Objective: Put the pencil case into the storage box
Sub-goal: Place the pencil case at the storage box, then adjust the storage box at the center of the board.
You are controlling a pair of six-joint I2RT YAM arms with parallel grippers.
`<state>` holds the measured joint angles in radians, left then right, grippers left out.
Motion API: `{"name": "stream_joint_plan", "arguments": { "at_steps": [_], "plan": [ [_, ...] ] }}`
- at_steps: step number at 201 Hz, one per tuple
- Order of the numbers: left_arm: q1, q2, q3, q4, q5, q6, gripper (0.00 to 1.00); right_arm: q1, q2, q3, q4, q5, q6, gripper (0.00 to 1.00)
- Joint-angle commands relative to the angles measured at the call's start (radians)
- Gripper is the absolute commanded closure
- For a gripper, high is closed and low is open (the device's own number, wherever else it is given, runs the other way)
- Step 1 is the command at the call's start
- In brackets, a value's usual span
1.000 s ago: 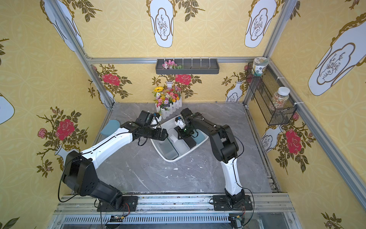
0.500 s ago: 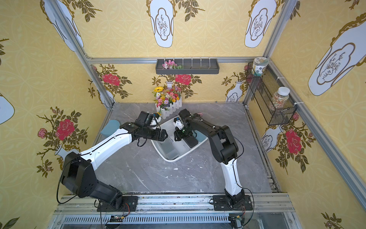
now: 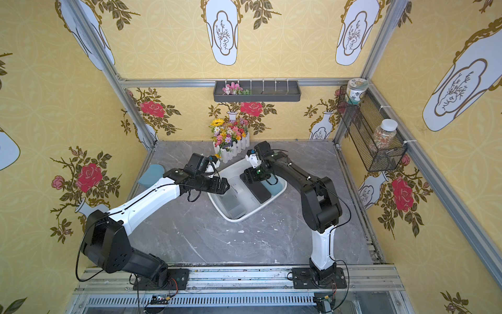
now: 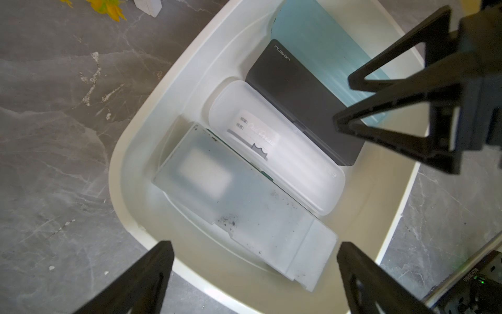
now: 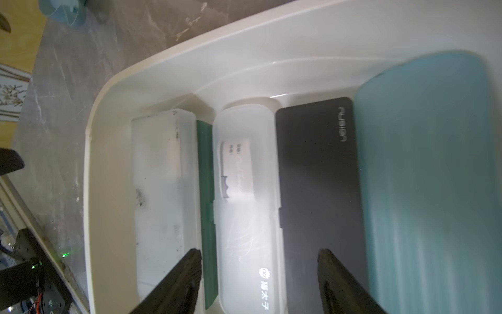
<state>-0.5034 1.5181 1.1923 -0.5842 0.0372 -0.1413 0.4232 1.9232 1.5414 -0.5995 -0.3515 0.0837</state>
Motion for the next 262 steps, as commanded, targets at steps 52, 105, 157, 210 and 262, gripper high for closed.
{"name": "stream_joint_plan", "arguments": {
  "at_steps": [52, 105, 157, 210, 262],
  "plan": [
    [0.001, -0.037, -0.080, 0.111, -0.158, -0.267, 0.00, -0.122, -0.180, -0.180, 0.120, 0.191, 0.104, 0.16],
    [-0.002, -0.113, -0.175, 0.163, -0.133, -0.402, 0.00, -0.176, -0.192, -0.202, 0.091, 0.255, 0.090, 0.15],
    [-0.014, -0.129, -0.279, 0.212, -0.074, -0.512, 0.00, -0.247, -0.159, -0.205, 0.106, 0.233, 0.084, 0.22],
    [-0.021, -0.112, -0.344, 0.300, -0.059, -0.545, 0.01, -0.250, -0.101, -0.179, 0.103, 0.224, 0.078, 0.39],
    [-0.021, -0.001, -0.341, 0.368, -0.030, -0.541, 0.18, -0.251, -0.067, -0.184, 0.099, 0.217, 0.074, 0.46]
  ]
}}
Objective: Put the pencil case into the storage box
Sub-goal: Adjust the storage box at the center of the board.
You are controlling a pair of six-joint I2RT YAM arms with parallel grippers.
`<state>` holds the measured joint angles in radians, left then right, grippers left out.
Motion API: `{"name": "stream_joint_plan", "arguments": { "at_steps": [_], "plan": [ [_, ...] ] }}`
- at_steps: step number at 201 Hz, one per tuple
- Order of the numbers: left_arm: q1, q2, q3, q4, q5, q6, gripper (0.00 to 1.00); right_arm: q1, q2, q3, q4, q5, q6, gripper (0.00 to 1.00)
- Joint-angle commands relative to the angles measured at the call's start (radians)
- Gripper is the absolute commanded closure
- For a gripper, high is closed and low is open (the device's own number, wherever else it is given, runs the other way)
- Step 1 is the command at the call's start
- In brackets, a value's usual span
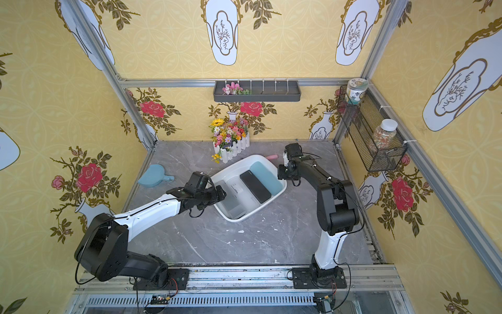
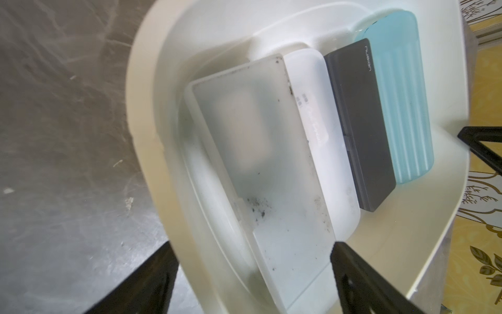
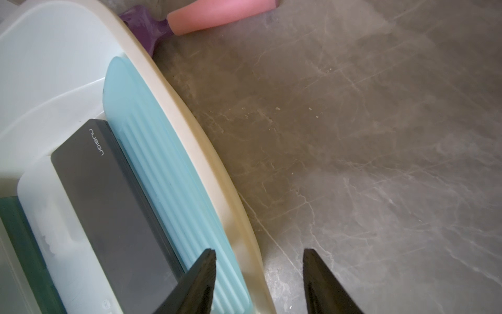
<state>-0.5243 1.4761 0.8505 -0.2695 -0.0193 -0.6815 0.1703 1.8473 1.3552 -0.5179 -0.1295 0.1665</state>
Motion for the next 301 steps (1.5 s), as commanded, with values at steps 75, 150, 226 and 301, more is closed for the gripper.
{"name": "stream_joint_plan", "arguments": {
  "at_steps": [75, 150, 226, 301],
  "plan": [
    [0.006, 0.119, 0.058, 0.035, -0.015, 0.038, 0.43, 0.005, -0.005, -0.042, 0.007, -0.007, -0.015, 0.51],
    [0.061, 0.239, 0.197, 0.005, -0.022, 0.126, 0.43, 0.032, -0.066, -0.160, 0.007, -0.018, 0.003, 0.53],
    [0.118, 0.400, 0.457, -0.045, -0.038, 0.224, 0.41, 0.142, -0.158, -0.201, 0.015, 0.000, 0.122, 0.49],
    [0.122, 0.402, 0.426, -0.020, -0.092, 0.253, 0.23, 0.162, -0.131, -0.172, -0.002, 0.031, 0.147, 0.03]
  ]
}}
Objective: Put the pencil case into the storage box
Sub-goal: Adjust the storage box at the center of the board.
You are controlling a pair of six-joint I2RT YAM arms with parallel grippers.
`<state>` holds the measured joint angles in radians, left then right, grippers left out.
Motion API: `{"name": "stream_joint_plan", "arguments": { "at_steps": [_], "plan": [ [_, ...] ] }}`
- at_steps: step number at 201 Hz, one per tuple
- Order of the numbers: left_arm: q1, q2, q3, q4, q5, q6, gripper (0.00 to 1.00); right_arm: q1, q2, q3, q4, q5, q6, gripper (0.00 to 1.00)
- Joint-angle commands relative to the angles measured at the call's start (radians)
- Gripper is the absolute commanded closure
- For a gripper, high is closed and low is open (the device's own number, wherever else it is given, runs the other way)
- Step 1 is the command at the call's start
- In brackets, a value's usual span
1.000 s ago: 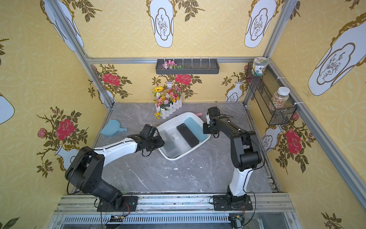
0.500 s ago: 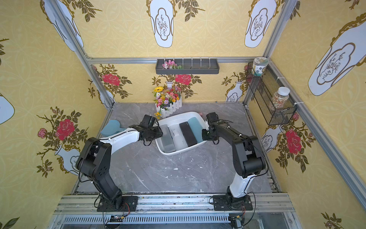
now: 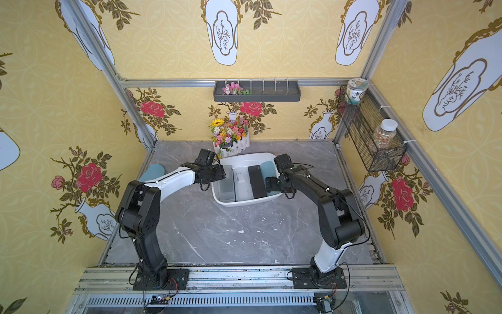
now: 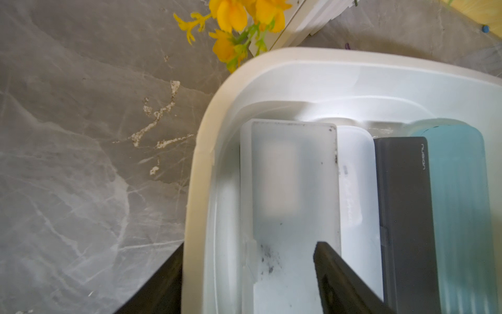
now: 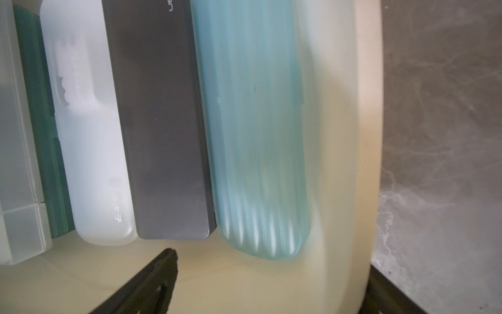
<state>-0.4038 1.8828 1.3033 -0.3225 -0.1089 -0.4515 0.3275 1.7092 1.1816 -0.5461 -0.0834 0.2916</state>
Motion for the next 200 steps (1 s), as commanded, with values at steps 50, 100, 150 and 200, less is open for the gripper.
{"name": "stream_joint_plan", "arguments": {
  "at_steps": [50, 100, 150, 200],
  "plan": [
    [0.005, -0.085, -0.082, 0.043, -0.062, 0.042, 0.11, -0.003, -0.036, -0.025, 0.013, 0.075, 0.066, 0.03],
    [0.013, -0.273, -0.149, 0.050, -0.168, 0.097, 0.00, -0.106, -0.177, -0.066, 0.030, 0.159, 0.093, 0.03],
    [0.048, -0.597, -0.375, 0.220, -0.213, 0.270, 0.00, -0.182, -0.309, -0.124, 0.159, 0.101, -0.015, 0.03],
    [0.250, -0.808, -0.656, 0.460, -0.108, 0.288, 0.00, -0.259, -0.387, -0.333, 0.514, 0.040, -0.148, 0.03]
  ]
}}
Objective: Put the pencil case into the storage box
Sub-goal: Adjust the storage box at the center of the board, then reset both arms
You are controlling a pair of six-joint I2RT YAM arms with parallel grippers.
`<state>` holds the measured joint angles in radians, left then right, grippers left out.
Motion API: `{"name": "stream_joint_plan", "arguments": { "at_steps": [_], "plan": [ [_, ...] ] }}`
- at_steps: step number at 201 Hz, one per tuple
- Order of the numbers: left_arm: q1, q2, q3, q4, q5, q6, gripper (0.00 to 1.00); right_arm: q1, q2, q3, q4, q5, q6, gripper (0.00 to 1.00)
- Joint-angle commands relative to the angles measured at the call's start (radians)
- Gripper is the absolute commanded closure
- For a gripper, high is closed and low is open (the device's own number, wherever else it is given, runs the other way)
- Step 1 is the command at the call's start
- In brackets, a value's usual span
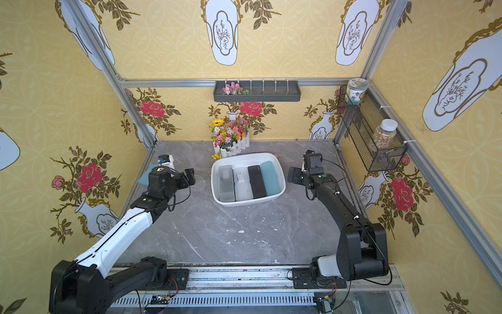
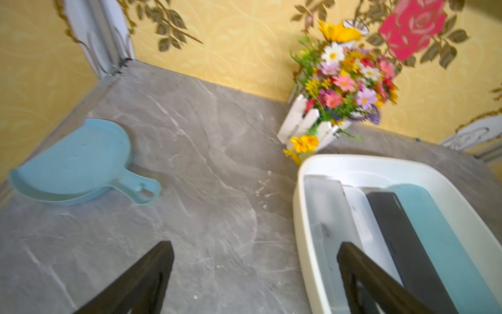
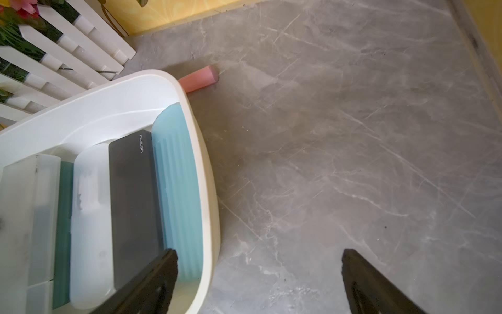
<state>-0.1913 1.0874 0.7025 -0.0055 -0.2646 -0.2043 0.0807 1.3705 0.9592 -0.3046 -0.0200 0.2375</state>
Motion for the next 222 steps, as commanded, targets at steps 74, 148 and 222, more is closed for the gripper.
{"name": "stream_joint_plan", "arguments": {
  "at_steps": [74, 148, 222],
  "plan": [
    [0.085, 0.083, -0.319, 0.624, 0.052, 0.165, 0.00, -0.081, -0.011, -0.431, 0.787, 0.067, -0.140, 0.03],
    [0.118, 0.110, -0.358, 0.717, 0.105, 0.235, 0.00, -0.118, -0.044, -0.520, 0.742, 0.134, -0.110, 0.03],
    [0.188, 0.097, -0.473, 0.816, 0.123, 0.221, 0.00, -0.031, 0.036, -0.682, 1.117, 0.246, -0.184, 0.03]
  ]
}}
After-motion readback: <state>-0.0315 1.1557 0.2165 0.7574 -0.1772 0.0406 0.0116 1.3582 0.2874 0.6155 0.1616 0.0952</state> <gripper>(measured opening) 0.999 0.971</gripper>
